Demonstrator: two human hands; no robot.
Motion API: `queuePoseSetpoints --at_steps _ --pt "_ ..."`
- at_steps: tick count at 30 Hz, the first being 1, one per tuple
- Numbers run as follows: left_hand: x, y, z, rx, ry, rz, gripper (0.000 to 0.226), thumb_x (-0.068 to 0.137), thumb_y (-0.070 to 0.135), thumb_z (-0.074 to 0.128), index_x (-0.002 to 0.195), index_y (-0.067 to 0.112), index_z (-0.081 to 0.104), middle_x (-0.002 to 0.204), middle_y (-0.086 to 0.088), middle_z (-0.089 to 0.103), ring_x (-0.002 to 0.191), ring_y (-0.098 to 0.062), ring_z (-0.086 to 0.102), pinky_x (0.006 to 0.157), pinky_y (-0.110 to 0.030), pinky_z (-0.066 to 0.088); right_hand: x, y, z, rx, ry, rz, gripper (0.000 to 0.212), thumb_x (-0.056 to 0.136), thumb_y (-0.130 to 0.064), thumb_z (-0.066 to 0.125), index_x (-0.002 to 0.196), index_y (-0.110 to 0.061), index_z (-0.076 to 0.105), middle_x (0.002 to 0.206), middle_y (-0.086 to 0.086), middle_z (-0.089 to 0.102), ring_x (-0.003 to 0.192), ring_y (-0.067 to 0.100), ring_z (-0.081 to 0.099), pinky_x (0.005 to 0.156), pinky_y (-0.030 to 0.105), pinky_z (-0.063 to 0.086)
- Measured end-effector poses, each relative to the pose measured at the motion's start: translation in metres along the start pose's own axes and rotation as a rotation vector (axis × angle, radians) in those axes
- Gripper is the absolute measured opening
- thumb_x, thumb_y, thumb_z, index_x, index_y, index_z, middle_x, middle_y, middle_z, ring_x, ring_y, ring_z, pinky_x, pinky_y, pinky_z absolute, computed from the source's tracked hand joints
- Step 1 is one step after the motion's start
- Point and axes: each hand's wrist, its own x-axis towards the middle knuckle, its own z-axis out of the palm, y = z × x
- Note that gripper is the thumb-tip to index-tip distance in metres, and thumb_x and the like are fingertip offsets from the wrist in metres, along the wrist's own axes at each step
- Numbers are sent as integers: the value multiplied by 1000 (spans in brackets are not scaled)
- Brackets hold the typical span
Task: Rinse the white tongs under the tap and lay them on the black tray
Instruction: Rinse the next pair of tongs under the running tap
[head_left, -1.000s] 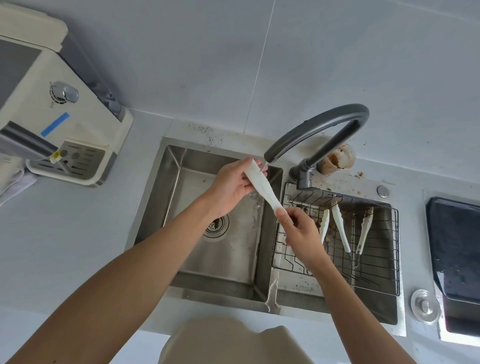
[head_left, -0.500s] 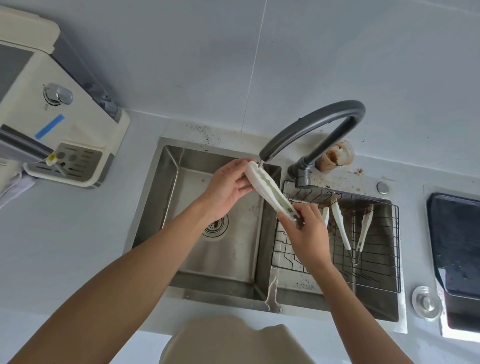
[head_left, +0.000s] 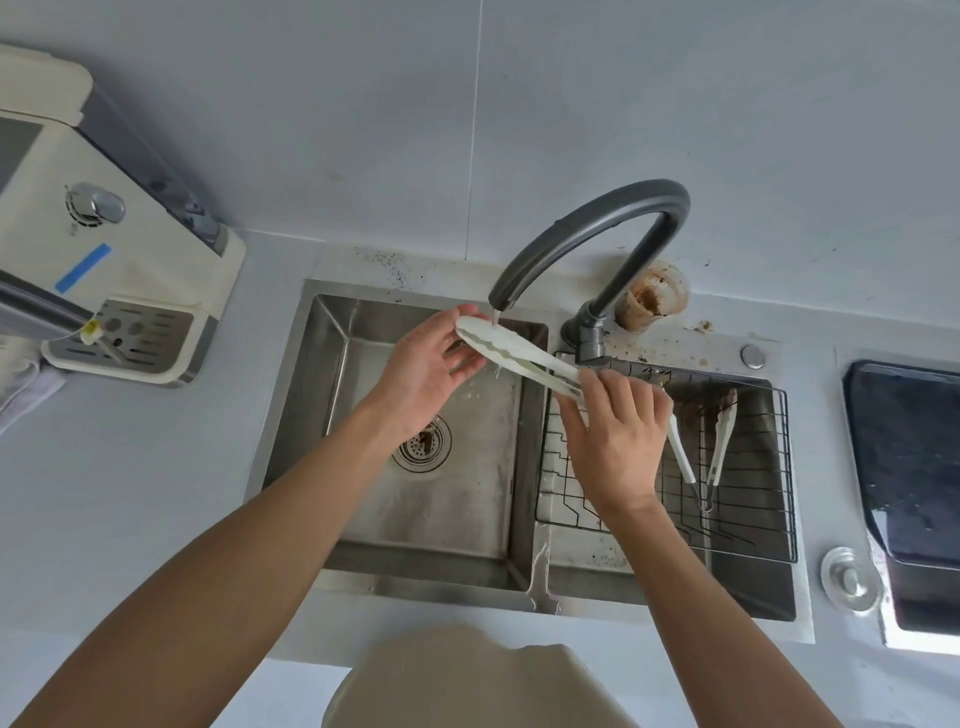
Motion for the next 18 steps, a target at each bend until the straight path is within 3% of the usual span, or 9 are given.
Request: queuePoseSetpoints --at_steps 3,6,9,11,13,15,16,18 --pt "-1 5 -2 35 15 27 18 103 23 58 107 15 74 111 -6 73 104 -22 69 97 -38 54 5 -1 1 35 -15 -1 31 97 -34 73 111 -7 76 100 8 72 86 30 64 82 45 47" --pt "-1 -1 4 166 -10 28 20 102 30 62 108 16 73 104 -8 71 94 -23 67 91 -36 54 -9 2 -1 271 -232 64 42 93 -44 72 112 -7 72 100 6 70 87 27 64 79 45 53" --pt "2 -34 16 298 32 -24 37 98 33 68 128 12 69 123 -19 71 99 -28 70 87 -39 53 -48 12 -7 437 -423 243 50 83 -47 80 111 -7 68 95 1 62 81 21 59 70 41 56" --pt "3 -62 27 343 70 -92 50 98 35 67 141 11 58 131 -17 68 105 -29 72 93 -43 56 -76 24 -13 423 -477 370 52 81 -50 83 109 -9 68 92 -4 59 77 16 56 65 39 56" --pt "1 -87 40 371 80 -176 50 99 33 66 140 10 48 128 -15 66 106 -28 73 98 -43 58 -98 35 -20 367 -464 480 51 80 -50 84 106 -9 69 89 -5 59 72 17 57 60 40 56" --pt "2 -114 54 404 43 -277 44 99 28 67 131 6 47 121 -16 69 105 -28 75 94 -40 61 -114 47 -26 300 -435 594 48 80 -51 83 100 -10 68 85 -4 59 68 18 57 55 41 56" --pt "3 -127 61 422 27 -326 53 98 27 70 136 -1 47 121 -17 70 106 -29 75 95 -40 61 -118 52 -28 273 -442 668 47 80 -54 81 97 -12 67 85 -4 59 67 19 58 56 42 56" --pt "7 -151 73 470 -18 -397 63 94 27 73 146 3 47 128 -18 69 109 -28 74 97 -41 61 -120 59 -29 234 -474 830 49 82 -60 77 93 -16 60 84 -5 57 69 20 58 59 42 56"
